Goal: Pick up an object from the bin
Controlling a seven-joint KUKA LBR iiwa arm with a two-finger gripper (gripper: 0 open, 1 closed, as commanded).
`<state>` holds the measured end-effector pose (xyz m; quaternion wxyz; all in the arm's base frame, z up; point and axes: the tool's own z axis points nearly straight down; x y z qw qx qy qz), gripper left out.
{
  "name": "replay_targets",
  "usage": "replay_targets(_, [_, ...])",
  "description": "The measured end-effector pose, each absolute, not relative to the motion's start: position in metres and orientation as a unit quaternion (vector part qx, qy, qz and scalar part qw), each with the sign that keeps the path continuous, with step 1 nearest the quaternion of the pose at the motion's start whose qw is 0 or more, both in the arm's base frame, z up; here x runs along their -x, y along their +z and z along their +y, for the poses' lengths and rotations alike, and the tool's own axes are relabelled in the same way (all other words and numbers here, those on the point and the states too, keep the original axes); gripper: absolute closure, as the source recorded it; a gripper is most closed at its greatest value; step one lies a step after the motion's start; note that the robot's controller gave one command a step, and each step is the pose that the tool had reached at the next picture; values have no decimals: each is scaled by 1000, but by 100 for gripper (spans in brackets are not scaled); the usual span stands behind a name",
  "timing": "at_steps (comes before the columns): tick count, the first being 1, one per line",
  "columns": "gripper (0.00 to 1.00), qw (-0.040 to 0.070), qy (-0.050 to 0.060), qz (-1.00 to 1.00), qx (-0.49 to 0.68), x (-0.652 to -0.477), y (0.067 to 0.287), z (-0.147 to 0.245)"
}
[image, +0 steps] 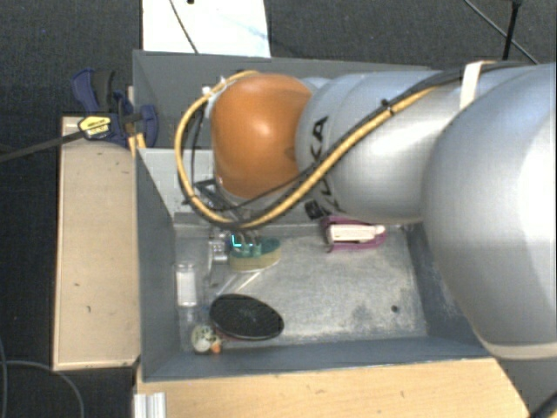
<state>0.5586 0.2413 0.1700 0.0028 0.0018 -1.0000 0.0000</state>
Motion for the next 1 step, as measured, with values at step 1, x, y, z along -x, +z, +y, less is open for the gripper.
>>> replay_targets(1, [0, -1, -3, -999, -41, -485, 72, 137])
